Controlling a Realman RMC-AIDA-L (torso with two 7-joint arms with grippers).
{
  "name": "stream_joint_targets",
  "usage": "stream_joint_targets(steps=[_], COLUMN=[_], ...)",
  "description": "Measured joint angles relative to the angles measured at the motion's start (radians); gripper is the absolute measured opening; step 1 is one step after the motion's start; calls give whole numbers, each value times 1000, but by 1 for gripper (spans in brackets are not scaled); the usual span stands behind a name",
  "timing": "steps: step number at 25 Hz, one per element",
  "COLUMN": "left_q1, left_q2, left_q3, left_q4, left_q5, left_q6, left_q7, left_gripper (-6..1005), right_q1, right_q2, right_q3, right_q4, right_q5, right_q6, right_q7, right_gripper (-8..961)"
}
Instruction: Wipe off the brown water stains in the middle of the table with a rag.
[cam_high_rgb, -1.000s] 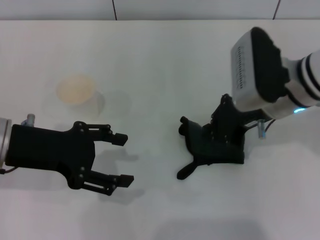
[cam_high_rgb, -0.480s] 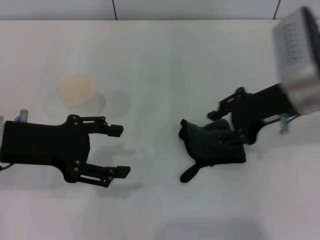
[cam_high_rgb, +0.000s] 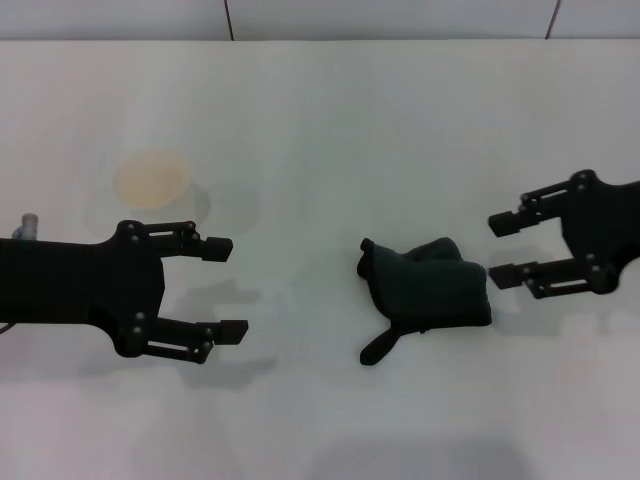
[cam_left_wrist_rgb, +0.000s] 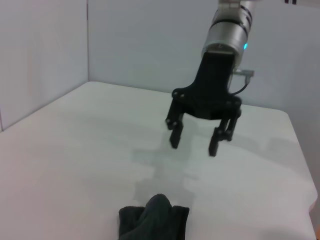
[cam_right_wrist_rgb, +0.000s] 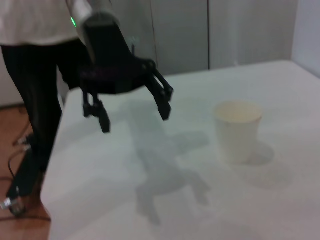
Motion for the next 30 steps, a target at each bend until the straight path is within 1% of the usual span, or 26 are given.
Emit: stream_joint_targets(steps=[7, 10, 18, 30], left_q1=[9, 18, 35, 42], left_q2=[1, 1, -1, -4], left_q3=[-1, -1, -1, -1], left_q4=[-2, -1, 6, 7], left_q5=[0, 0, 0, 0], left_q6=[2, 10, 13, 24], left_q7=[16, 25, 31, 36], left_gripper=[875, 875, 875, 875], right_q1=[-10, -13, -16, -22], right_q2=[-2, -2, -1, 1], right_q3=[140, 180, 182, 187], right_q4=[73, 90, 101, 93], right_q5=[3, 4, 5, 21], right_q6=[-91, -111, -120, -138], right_q7=[-79, -97, -100, -100], right_gripper=[546, 546, 546, 546])
